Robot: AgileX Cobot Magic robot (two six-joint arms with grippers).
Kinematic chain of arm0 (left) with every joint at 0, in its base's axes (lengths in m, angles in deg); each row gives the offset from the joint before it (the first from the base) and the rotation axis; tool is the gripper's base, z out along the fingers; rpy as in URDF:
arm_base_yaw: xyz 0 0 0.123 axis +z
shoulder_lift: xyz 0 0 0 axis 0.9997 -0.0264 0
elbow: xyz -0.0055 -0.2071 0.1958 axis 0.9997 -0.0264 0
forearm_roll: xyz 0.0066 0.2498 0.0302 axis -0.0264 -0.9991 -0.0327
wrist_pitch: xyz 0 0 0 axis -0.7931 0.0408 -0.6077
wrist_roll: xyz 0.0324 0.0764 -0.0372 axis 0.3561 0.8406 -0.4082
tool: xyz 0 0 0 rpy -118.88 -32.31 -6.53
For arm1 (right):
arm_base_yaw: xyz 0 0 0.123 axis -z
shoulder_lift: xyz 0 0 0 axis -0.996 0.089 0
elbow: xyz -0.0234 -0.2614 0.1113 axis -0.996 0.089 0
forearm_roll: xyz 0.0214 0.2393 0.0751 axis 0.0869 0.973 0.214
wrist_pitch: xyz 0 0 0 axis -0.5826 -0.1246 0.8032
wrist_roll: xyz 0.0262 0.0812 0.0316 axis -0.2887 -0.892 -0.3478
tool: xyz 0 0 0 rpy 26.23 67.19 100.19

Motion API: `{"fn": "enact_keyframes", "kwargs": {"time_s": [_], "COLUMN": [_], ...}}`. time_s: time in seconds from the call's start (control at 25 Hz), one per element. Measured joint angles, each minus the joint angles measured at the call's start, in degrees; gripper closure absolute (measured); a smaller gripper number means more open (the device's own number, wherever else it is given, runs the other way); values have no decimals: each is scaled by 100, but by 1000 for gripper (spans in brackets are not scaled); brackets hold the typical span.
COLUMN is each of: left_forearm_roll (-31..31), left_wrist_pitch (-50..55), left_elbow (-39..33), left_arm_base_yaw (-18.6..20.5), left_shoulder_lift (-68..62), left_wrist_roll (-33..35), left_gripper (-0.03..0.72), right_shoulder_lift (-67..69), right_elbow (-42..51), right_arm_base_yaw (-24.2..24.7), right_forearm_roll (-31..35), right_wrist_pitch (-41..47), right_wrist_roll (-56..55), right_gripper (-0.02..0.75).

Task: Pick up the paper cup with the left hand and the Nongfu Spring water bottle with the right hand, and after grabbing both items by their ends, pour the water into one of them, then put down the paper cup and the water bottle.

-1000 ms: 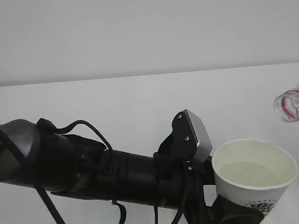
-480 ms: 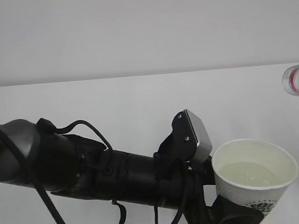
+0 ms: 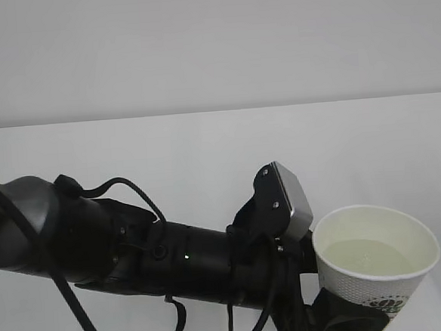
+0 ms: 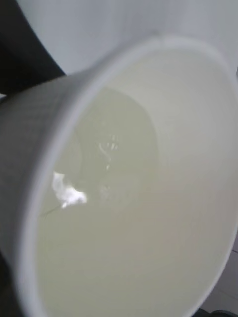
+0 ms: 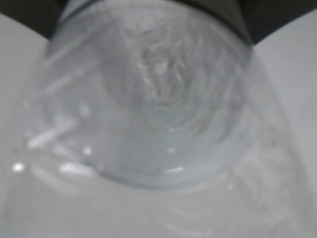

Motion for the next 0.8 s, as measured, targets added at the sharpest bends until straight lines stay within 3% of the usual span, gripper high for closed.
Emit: {"fn": "enact_keyframes", "kwargs": {"time_s": [0.8], "left_forearm_roll": [145], "left_wrist_pitch": [0], "left_elbow": [0], "left_arm_base_yaw": [0], "left_shoulder_lift": [0], "left_wrist_roll": [0], "left_gripper": [163], "right_shoulder_lift": [0], "right_elbow": [0], "right_arm_base_yaw": [0], "right_forearm_roll": [2187], "right_wrist_pitch": [-83], "right_wrist_roll": [-1870], "right_gripper": [334]}}
